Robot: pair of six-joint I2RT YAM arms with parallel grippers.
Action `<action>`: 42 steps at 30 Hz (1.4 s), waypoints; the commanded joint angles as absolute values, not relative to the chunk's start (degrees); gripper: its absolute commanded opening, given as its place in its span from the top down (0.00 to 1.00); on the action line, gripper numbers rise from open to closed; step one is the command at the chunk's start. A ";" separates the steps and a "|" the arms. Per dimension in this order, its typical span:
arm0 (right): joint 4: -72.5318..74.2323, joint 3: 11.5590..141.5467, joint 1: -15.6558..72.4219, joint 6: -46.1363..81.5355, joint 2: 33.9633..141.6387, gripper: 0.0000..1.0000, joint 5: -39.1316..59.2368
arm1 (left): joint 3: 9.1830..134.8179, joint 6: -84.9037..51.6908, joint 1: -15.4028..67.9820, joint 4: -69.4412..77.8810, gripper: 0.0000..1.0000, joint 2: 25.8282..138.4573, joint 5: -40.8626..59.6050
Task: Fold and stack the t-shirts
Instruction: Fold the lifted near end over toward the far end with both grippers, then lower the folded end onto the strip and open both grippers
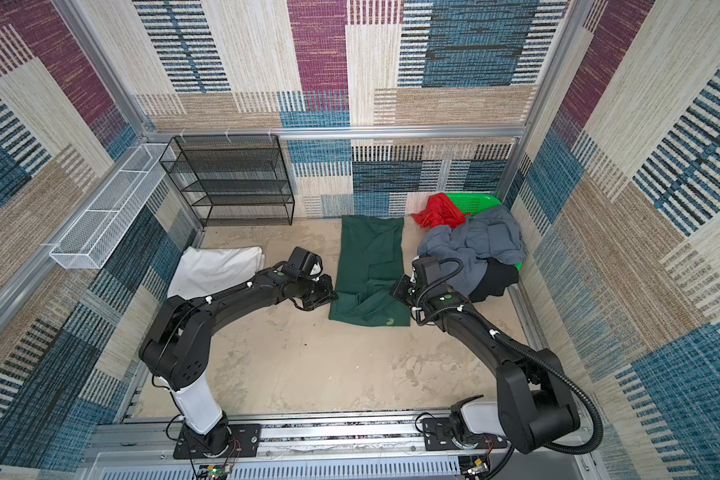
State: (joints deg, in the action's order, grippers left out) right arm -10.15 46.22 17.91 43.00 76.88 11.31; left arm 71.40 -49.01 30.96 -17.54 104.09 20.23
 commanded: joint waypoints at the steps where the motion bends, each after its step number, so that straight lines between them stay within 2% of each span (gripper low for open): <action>1: -7.81 47.38 17.67 41.95 78.31 1.00 9.85 | 73.15 -46.94 30.52 -17.20 1.00 105.23 21.62; 23: -5.47 53.78 15.83 40.27 87.80 1.00 9.87 | 80.12 -45.11 28.12 -17.70 1.00 111.92 22.75; 36: -6.50 60.28 14.29 37.23 98.51 1.00 11.73 | 83.63 -44.62 26.11 -17.07 1.00 116.50 23.50; 37: -7.38 61.00 14.16 36.91 99.24 0.91 11.84 | 84.63 -44.39 25.78 -17.20 1.00 117.39 24.03; 38: -7.85 61.52 14.07 36.53 99.61 0.75 12.02 | 85.47 -44.30 25.49 -17.48 1.00 117.99 24.70; 39: -8.24 61.75 13.95 36.11 99.75 0.56 12.24 | 86.13 -44.13 25.23 -17.40 0.98 118.59 25.40; 40: -8.41 61.87 13.91 35.93 99.51 0.34 12.23 | 86.72 -43.98 25.07 -17.05 0.92 118.91 26.09; 42: -8.85 61.77 13.89 35.60 98.61 0.14 12.28 | 87.14 -43.78 24.94 -15.79 0.78 118.74 26.85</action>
